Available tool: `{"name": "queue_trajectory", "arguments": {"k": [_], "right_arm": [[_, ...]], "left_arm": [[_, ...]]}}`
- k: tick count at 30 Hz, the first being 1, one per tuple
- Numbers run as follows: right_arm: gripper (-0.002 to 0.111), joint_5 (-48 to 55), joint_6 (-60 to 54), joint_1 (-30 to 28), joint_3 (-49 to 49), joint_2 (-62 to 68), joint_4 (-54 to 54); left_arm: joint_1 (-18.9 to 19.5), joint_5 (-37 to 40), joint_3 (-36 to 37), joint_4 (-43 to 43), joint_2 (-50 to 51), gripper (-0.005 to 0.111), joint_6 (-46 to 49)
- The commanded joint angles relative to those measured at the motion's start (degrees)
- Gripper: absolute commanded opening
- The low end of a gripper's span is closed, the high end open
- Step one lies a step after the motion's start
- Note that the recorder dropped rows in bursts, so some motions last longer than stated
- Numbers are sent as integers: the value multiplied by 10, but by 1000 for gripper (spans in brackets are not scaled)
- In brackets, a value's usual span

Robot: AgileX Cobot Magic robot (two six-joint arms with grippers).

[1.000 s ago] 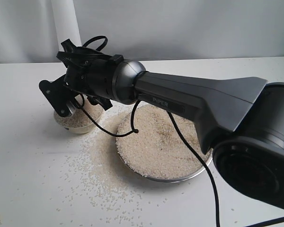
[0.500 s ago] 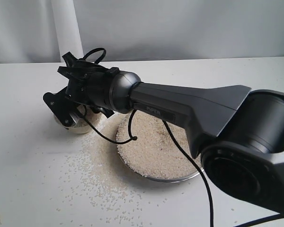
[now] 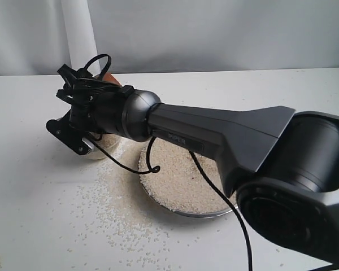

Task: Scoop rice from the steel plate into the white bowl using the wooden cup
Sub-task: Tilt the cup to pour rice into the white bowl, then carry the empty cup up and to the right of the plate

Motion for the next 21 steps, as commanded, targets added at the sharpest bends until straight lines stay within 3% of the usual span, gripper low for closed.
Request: {"name": "queue_trajectory", "arguments": {"k": [1,10,16,21], "right_arm": [[0,-6,-5,1,-5,-6,-22],[0,2,28,0,-5,-6,-23],[0,17,215,-10,-5,-29,-14],[0,34,250,-40,-5,-83,188]], "left_arm": [[-3,-4,1,-2,0,0,-2],[-3,-4,1,-2,0,0,-2],[-3,-4,1,-2,0,0,-2],[-3,-4,1,-2,0,0,-2]]}}
